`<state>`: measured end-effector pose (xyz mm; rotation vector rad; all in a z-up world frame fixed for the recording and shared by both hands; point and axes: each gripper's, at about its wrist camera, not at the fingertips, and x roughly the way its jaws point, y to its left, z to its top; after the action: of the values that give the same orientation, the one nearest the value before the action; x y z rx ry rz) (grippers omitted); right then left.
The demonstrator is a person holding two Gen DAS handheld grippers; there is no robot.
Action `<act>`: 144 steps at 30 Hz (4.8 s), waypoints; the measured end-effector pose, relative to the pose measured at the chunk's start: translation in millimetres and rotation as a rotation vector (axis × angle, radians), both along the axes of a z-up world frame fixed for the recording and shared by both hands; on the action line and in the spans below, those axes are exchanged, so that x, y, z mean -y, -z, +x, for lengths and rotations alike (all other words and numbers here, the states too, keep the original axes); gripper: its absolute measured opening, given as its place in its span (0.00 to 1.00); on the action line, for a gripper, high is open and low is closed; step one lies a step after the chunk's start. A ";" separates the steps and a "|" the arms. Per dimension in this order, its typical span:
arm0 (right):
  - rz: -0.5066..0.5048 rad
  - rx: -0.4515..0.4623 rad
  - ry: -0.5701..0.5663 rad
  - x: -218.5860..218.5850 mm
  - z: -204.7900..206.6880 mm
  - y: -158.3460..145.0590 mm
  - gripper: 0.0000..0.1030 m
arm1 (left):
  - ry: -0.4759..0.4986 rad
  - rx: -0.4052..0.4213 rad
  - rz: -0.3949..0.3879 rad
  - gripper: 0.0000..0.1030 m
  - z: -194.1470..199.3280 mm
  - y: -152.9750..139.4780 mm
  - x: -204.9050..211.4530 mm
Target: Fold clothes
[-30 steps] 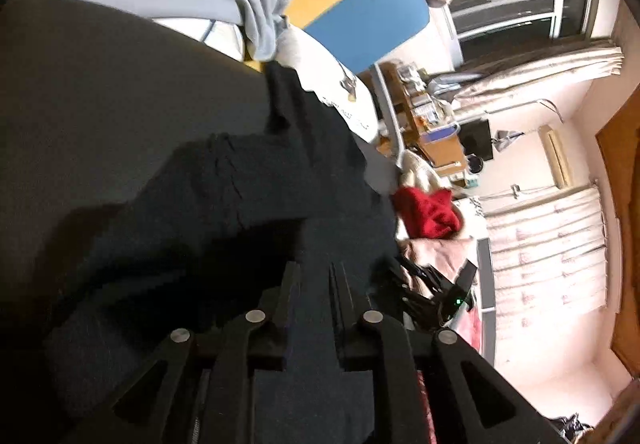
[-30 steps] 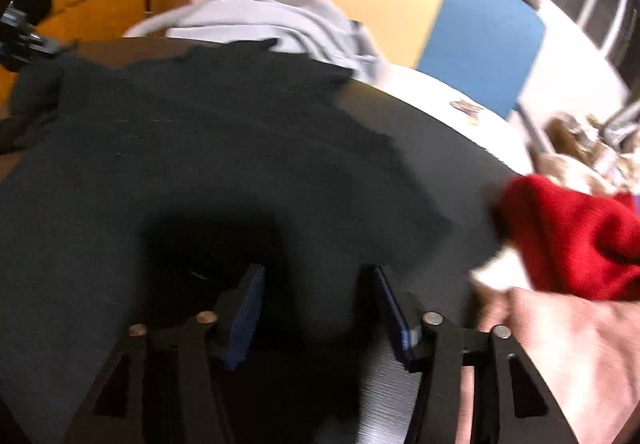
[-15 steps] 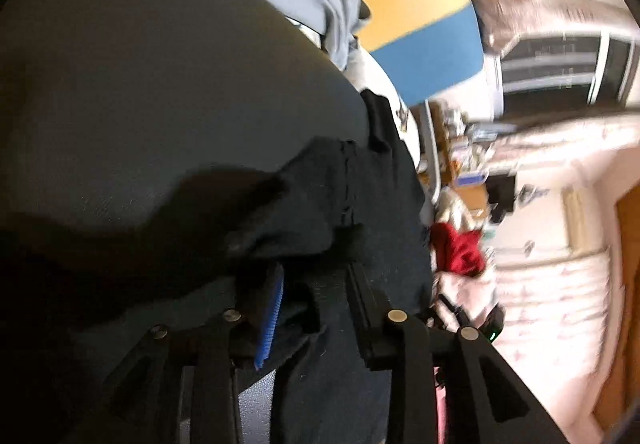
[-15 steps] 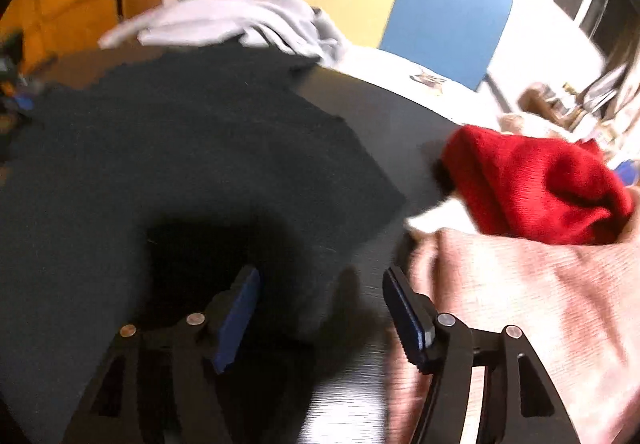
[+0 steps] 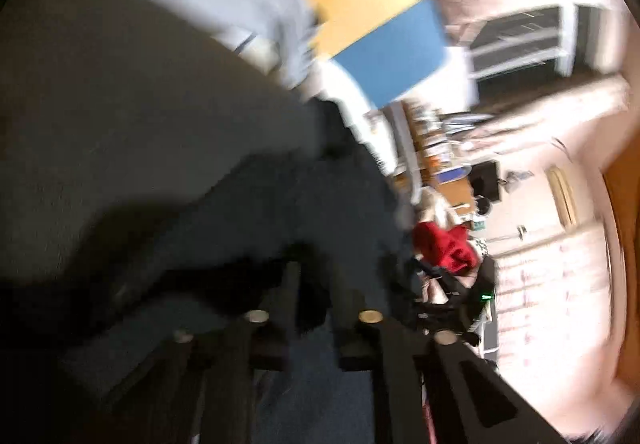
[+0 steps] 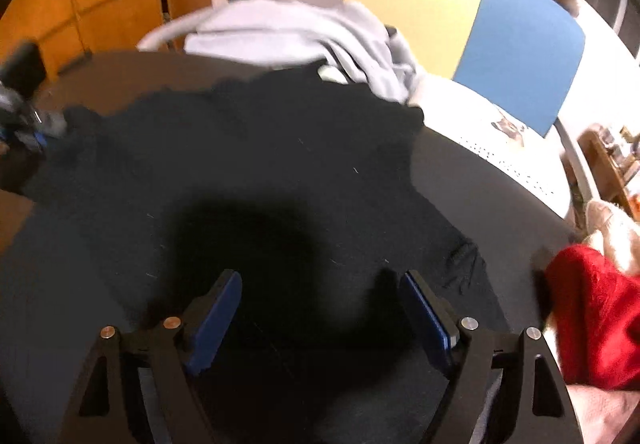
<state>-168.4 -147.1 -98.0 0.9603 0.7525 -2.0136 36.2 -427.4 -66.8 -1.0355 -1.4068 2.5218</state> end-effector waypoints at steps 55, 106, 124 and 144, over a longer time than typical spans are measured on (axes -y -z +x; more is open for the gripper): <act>-0.321 0.153 0.061 -91.2 15.0 -15.4 0.95 | -0.119 0.106 -0.258 0.19 -0.4 37.6 -95.2; -0.384 0.278 -0.072 42.3 -136.6 -55.5 0.09 | 0.155 -0.118 -0.340 0.06 -182.4 -50.7 -44.7; -0.407 0.414 -0.005 -93.0 13.6 -13.6 0.14 | 0.083 -0.115 -0.250 0.13 -28.4 -17.3 -111.5; -0.287 0.204 0.018 -61.4 73.6 11.2 0.66 | 0.066 0.059 -0.378 0.13 -42.4 42.3 -183.6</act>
<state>-94.9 -85.7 -109.2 0.9846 0.3350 -1.9367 -6.2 -243.8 -109.2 -1.1944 -0.9044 2.7925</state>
